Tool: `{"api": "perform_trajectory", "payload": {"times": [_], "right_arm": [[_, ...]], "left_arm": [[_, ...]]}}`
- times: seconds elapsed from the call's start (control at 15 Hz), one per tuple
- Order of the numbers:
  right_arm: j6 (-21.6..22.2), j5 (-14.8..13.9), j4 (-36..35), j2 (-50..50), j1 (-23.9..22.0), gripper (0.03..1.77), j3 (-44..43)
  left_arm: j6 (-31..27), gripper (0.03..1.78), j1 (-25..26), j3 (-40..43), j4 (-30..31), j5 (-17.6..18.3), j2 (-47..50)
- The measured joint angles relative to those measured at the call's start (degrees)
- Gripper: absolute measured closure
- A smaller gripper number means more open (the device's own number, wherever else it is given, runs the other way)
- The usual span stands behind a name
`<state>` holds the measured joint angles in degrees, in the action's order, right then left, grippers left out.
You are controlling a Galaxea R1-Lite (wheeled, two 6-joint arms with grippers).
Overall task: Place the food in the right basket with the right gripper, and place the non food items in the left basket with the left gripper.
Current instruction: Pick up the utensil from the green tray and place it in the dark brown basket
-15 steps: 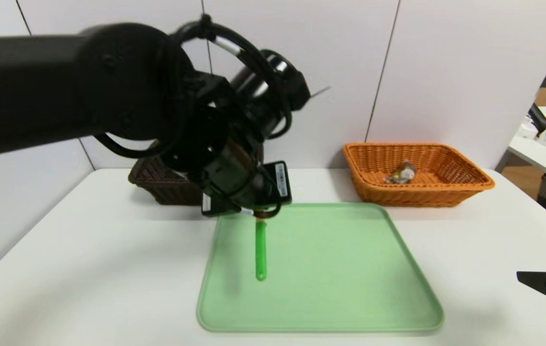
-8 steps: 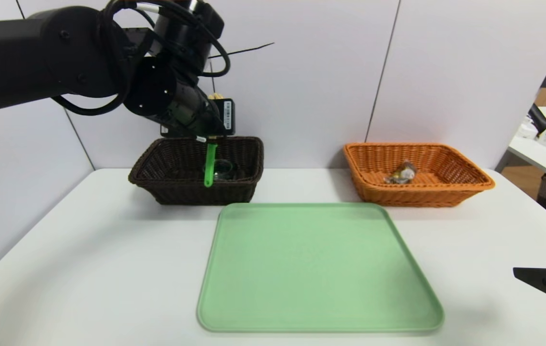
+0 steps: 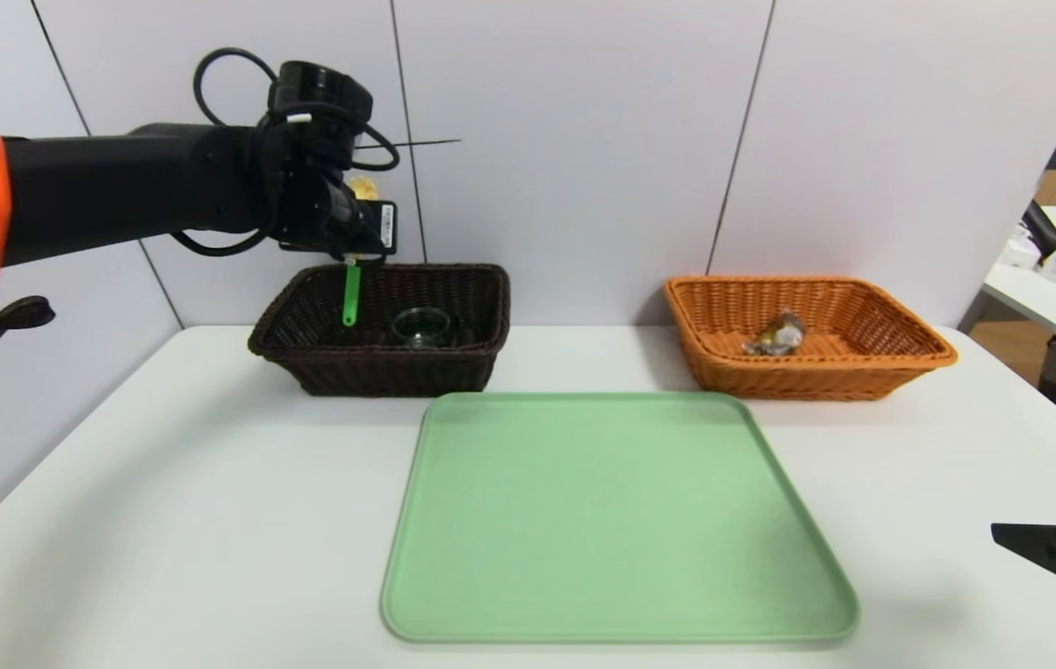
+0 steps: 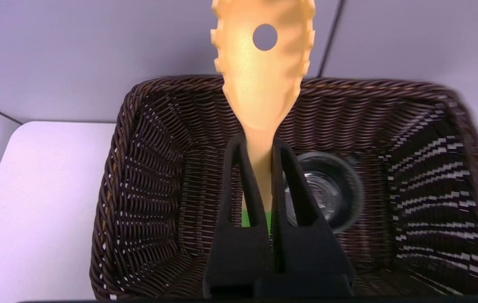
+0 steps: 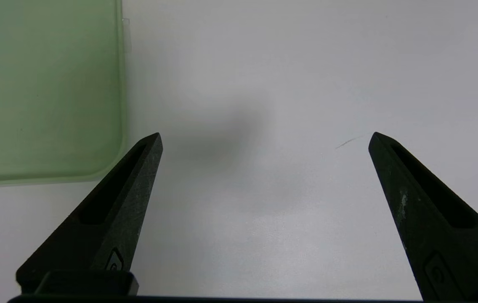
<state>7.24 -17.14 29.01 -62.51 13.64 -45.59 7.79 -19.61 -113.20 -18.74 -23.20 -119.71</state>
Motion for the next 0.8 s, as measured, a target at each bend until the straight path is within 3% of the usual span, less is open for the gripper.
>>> {"api": "perform_trajectory", "payload": {"times": [0.2, 0.73, 0.8], "right_arm": [[0.0, 0.0, 0.0, 0.0, 0.4, 0.11, 0.1], [0.1, 0.5, 0.0, 0.0, 0.6, 0.11, 0.5], [0.1, 0.8, 0.0, 0.0, 0.6, 0.11, 0.5]], "left_arm": [[-0.2, 1.73, 2.6, -0.4, 1.0, 0.0, -3.8], [0.0, 1.73, 3.1, -0.5, 0.7, -1.6, -5.9], [0.1, 1.58, 3.1, -0.5, 0.7, -2.3, -6.0]]}}
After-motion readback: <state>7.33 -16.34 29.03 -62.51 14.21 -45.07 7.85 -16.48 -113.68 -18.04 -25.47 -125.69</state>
